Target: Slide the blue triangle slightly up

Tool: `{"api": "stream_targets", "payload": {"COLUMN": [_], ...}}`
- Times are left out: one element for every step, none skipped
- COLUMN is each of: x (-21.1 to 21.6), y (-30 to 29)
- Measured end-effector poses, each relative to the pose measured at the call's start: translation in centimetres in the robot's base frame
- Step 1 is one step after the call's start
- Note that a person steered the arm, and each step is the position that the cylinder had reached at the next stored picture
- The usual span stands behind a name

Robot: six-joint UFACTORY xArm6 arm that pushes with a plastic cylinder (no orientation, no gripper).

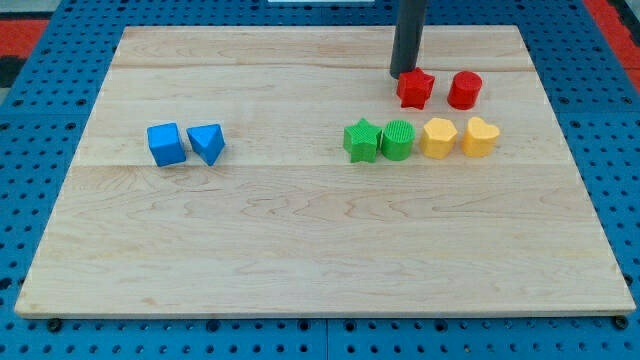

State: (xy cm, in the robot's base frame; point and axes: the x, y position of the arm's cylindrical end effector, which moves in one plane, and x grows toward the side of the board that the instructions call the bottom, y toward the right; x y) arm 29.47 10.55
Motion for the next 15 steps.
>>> {"api": "stream_targets", "payload": {"x": [0.2,-0.8,0.6,6.0,10.7,15.7,17.5,15.6,13.5,11.1,8.6,7.7,5.9,3.8,2.3], "y": [0.0,-4.9,-13.0,-15.7,-16.2,-18.2,-23.4,-25.3,-23.0,-22.3,-22.3,-23.8,-25.4,-25.6,-25.9]}}
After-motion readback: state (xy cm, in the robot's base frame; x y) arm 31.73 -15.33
